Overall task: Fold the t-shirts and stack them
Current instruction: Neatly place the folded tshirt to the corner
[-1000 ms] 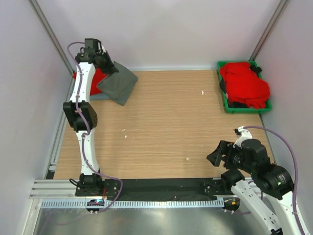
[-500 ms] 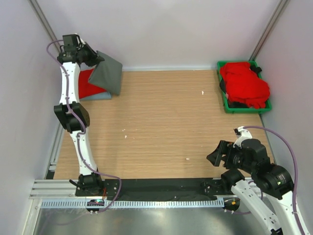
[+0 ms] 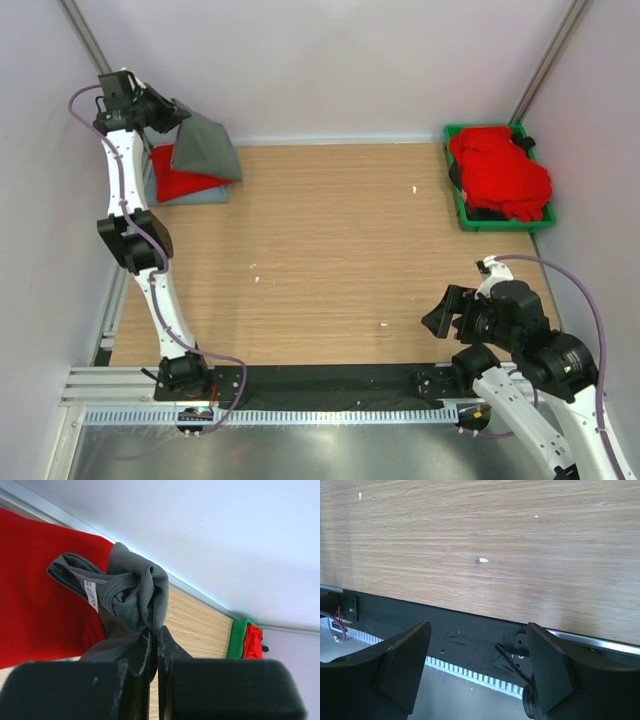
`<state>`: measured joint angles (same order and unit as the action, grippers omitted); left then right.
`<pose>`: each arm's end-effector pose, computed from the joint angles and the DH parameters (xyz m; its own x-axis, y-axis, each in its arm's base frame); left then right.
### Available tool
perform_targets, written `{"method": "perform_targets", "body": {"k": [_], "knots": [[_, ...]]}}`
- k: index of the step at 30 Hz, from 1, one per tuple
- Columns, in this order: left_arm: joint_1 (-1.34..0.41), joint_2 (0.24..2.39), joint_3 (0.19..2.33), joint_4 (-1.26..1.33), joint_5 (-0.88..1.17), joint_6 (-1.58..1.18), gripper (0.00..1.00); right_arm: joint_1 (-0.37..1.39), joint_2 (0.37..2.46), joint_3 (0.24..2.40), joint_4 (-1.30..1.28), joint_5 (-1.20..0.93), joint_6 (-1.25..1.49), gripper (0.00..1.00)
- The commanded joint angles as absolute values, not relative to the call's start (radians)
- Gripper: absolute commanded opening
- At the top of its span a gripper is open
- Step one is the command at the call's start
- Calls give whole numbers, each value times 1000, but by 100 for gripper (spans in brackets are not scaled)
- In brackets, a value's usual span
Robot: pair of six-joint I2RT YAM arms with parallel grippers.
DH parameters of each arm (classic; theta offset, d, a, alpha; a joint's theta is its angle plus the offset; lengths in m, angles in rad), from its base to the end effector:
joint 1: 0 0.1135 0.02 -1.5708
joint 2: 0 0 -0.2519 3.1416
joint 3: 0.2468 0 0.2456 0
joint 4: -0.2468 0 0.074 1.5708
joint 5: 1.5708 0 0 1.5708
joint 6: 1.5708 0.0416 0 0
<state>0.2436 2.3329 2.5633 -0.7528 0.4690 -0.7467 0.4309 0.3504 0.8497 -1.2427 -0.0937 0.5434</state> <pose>0.4979 0.1044 0.3531 -0.4675 -0.7405 -0.4829 -0.2078 0.6230 -0.7542 0.0426 0.0239 0.2886 -0.7737 0.2109 -0.5974 -0.0916 0.8958 0.4348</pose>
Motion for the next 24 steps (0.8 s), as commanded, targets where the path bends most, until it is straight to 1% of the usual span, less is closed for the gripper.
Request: {"method": "perform_targets", "body": {"k": [1,9,18,24], "knots": [[258,2313,2580,-704,512,-747,0,434,368,861,-1223,-84,528,83],[317,2347,2580,-712,503,-719,0,434,379,861,-1224,-83,529,83],[362,2512,2649,-677,517,-634,0,434,405,856,-1227,-74,540,84],[368,2594,2665,-643,427,-578,1,434,425,854,-1227,-80,549,83]]}}
